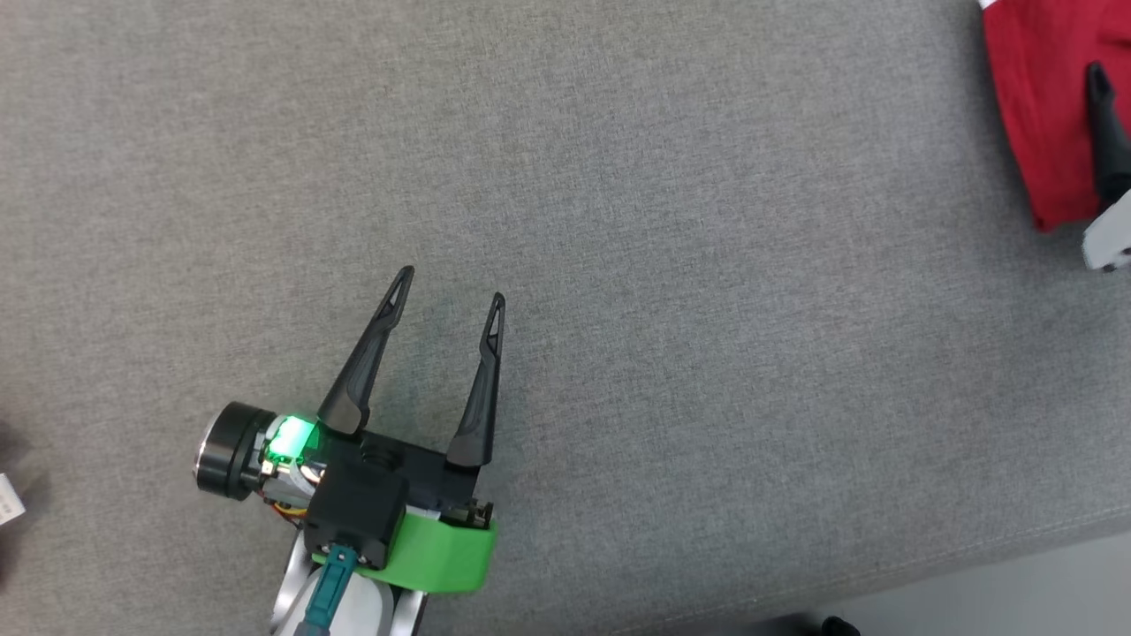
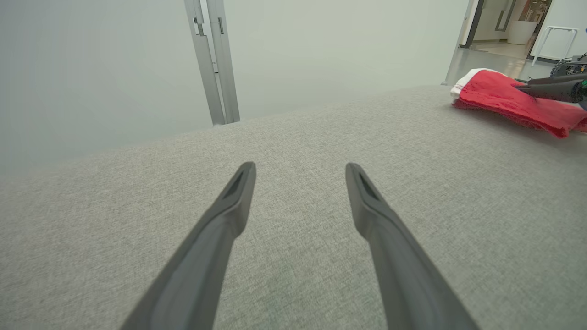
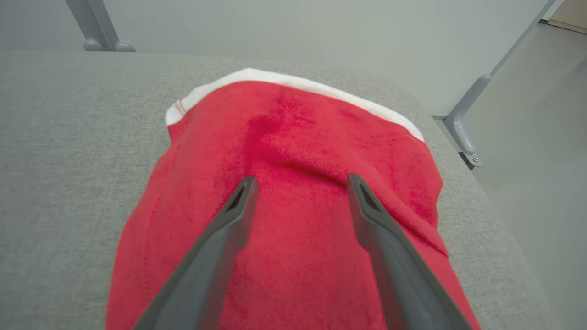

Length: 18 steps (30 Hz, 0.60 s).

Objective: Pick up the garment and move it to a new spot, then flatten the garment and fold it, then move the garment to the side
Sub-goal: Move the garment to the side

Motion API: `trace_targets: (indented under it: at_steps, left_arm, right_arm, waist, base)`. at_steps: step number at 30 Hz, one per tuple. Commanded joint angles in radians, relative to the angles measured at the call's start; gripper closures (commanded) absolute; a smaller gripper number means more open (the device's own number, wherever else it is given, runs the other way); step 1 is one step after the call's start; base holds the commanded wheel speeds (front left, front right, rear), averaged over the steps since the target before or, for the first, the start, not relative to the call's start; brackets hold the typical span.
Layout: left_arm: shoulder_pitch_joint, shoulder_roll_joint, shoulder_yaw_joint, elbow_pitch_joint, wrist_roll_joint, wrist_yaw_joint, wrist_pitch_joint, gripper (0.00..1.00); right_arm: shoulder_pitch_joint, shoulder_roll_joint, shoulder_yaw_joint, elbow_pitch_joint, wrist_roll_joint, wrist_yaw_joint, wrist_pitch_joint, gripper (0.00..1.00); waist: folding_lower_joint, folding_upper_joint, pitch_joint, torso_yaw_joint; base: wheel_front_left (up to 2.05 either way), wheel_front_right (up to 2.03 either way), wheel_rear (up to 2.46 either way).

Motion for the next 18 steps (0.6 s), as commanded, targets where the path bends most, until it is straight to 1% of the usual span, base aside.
trace_targets:
  at_steps: [1, 5, 9, 13, 18]
  left_arm:
    - [0.015, -0.009, -0.003, 0.002, -0.014, 0.008, 0.0, 0.0]
    - [0.05, -0.025, -0.003, 0.02, -0.031, 0.015, 0.0, 0.0]
    - [0.103, -0.042, 0.007, 0.044, -0.062, 0.023, 0.0, 0.0]
    - [0.16, -0.056, 0.03, 0.075, -0.088, 0.031, 0.0, 0.0]
    - [0.233, -0.068, 0.071, 0.105, -0.111, 0.041, 0.0, 0.0]
  right_arm:
    - [0.027, 0.014, -0.029, -0.034, -0.021, -0.001, -0.003, 0.0]
    - [0.158, 0.11, -0.056, -0.109, -0.047, -0.001, -0.003, 0.0]
    - [0.269, 0.185, -0.044, -0.182, -0.05, -0.001, -0.003, 0.0]
    - [0.399, 0.246, -0.058, -0.276, -0.067, -0.001, -0.003, 0.0]
    - [0.566, 0.316, -0.06, -0.406, -0.13, -0.001, -0.003, 0.0]
  waist:
    - [-0.0001, -0.0001, -0.089, 0.042]
    - [-0.0001, -0.0001, -0.189, 0.065]
    - [-0.0001, -0.0001, -0.298, 0.086]
    - [-0.0001, -0.0001, -0.398, 0.111]
    - [-0.0001, -0.0001, -0.499, 0.128]
  base:
    - [0.0, 0.0, 0.0]
    - [0.0, 0.0, 0.0]
    - [0.0, 0.0, 0.0]
    - [0.0, 0.0, 0.0]
    - [0.0, 0.0, 0.0]
